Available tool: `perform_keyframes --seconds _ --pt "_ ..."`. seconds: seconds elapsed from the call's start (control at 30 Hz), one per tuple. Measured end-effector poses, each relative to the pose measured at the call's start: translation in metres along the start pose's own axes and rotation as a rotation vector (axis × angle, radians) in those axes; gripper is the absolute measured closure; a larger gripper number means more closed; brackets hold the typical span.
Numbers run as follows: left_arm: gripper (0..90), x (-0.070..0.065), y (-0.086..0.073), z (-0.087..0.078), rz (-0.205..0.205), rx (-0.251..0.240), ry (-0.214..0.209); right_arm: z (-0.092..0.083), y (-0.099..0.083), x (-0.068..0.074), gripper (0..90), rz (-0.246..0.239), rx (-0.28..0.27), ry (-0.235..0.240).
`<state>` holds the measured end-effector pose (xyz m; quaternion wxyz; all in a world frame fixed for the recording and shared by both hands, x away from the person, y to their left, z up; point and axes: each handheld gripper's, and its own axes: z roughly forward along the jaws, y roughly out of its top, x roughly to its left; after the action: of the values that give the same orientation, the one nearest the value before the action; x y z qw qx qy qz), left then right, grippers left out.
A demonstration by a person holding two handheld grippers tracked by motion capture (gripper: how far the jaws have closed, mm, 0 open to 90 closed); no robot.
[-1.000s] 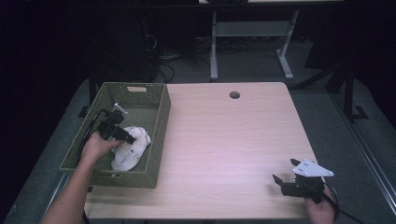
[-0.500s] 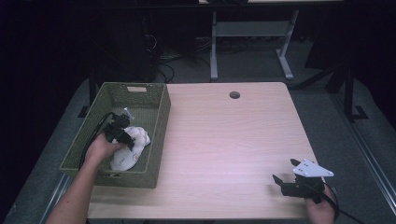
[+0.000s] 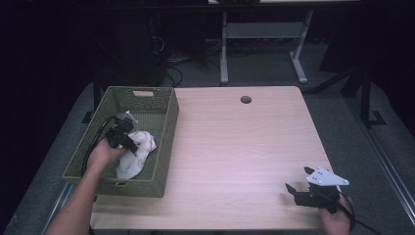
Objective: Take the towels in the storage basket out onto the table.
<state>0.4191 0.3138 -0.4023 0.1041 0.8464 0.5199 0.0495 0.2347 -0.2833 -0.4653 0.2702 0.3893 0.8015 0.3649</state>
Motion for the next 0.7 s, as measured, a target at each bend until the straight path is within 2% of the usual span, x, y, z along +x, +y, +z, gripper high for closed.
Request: perform_keyframes --seconds 0.13,0.3,0.33,0.37,0.43,0.53,0.57,0.7 --pt "72.7 0.014 -0.006 -0.018 -0.072 -0.099 -0.091 0.000 0.000 0.000 13.7 0.009 -0.004 0.004" --pt "72.5 0.018 -0.009 -0.029 -0.091 -0.134 -0.108 0.000 0.000 0.000 13.7 0.011 -0.004 0.001" --pt "72.5 0.018 -0.010 -0.032 -0.090 -0.143 -0.118 0.000 0.000 -0.001 13.7 0.012 -0.005 0.001" --pt "72.5 0.019 -0.011 -0.038 -0.095 -0.178 -0.141 0.000 0.000 -0.001 13.7 0.013 -0.004 0.001" --pt "72.5 0.019 -0.011 -0.041 -0.100 -0.190 -0.152 0.000 0.000 -0.001 13.7 0.014 -0.003 0.002" --pt "72.4 0.019 -0.012 -0.050 -0.102 -0.217 -0.151 0.001 0.000 -0.001 13.7 0.013 -0.001 0.001" --pt "72.2 0.021 -0.013 -0.055 -0.112 -0.236 -0.170 0.001 0.000 -0.001 13.7 0.015 -0.001 0.000" --pt "72.0 0.023 -0.015 -0.061 -0.121 -0.257 -0.201 0.001 0.000 -0.001 13.7 0.013 -0.001 -0.002"
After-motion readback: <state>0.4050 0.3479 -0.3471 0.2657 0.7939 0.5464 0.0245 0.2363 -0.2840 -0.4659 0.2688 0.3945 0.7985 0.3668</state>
